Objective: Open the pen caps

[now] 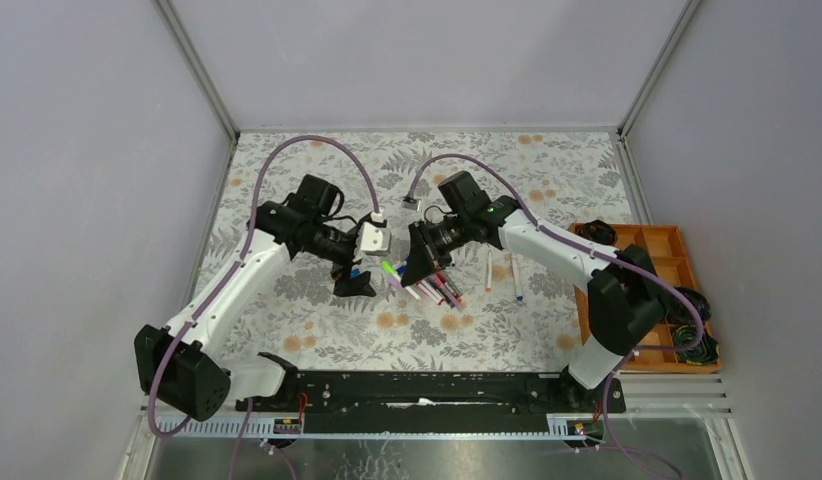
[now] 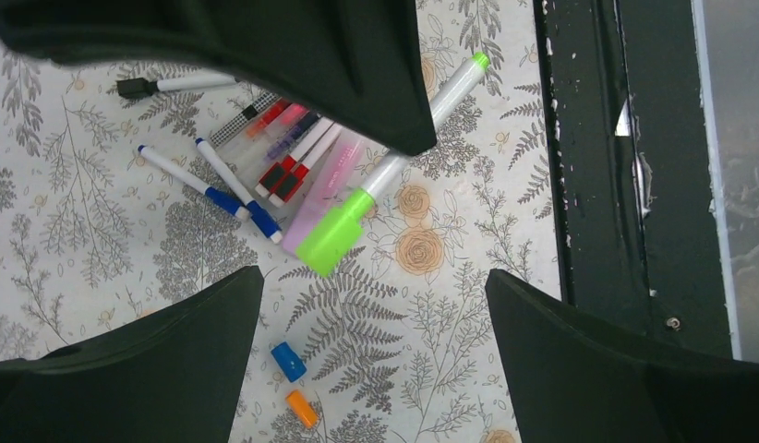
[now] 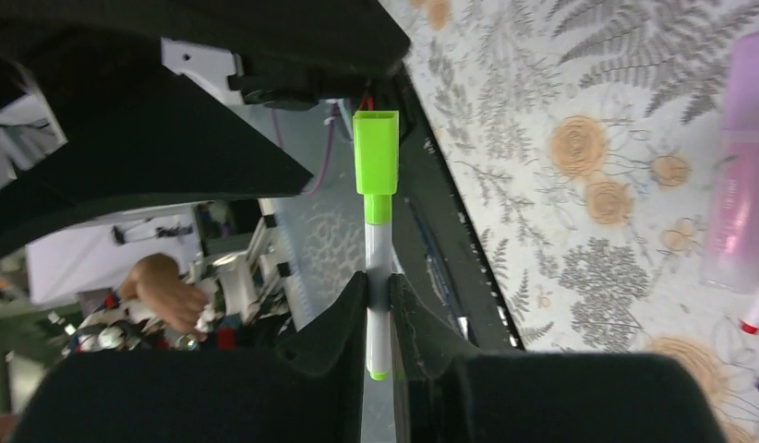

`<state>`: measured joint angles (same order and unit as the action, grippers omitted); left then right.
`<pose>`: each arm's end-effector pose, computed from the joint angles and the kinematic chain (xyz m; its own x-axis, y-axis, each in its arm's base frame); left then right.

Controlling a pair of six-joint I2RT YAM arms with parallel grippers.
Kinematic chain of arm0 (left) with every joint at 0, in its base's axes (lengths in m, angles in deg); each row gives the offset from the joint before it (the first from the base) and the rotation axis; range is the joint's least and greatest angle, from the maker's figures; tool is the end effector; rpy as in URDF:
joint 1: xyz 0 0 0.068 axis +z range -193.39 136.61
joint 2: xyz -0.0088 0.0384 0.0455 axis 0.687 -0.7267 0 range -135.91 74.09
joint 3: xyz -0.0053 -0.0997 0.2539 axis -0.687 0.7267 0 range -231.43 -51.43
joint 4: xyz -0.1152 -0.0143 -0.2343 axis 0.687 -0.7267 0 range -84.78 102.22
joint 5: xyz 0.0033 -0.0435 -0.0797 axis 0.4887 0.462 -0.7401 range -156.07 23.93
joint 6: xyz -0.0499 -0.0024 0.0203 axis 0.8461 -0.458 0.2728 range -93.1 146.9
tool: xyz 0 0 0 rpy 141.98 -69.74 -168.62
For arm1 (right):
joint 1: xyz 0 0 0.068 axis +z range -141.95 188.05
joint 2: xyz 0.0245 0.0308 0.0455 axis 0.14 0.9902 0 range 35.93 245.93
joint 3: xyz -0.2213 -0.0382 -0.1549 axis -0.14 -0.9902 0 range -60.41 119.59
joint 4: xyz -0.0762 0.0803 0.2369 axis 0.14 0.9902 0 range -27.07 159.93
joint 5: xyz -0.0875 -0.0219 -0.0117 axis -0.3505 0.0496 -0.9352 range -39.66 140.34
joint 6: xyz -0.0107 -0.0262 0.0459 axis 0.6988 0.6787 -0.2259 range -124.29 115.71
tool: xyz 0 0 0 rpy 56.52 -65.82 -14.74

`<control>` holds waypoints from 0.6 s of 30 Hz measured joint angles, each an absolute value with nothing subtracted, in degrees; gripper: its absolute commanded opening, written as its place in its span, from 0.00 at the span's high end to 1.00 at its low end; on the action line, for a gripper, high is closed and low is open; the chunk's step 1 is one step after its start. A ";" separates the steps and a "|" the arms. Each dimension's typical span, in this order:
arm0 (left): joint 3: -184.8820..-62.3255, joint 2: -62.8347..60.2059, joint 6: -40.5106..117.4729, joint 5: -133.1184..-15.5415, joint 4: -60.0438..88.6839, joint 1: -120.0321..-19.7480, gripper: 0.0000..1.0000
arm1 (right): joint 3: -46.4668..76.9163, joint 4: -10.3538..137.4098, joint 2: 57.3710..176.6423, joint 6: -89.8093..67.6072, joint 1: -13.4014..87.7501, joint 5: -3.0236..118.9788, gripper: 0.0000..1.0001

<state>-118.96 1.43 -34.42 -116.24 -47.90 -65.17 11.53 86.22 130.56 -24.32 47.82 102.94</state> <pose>0.2046 -0.1111 0.3155 0.0658 0.5788 -0.8128 0.9972 -0.0674 0.0327 0.2563 0.2502 0.2687 -0.7977 -0.3933 -0.4571 -0.5743 0.2643 0.7748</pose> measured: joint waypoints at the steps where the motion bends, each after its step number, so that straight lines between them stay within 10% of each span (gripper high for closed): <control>1: -118.72 1.43 -34.57 -115.59 -47.53 -65.98 0.02 | 11.82 86.24 131.23 -24.71 47.82 104.55 1.00; 18: -117.45 0.75 -36.28 -110.10 -44.80 -71.25 0.70 | 15.55 86.42 137.29 -27.44 47.84 114.54 1.00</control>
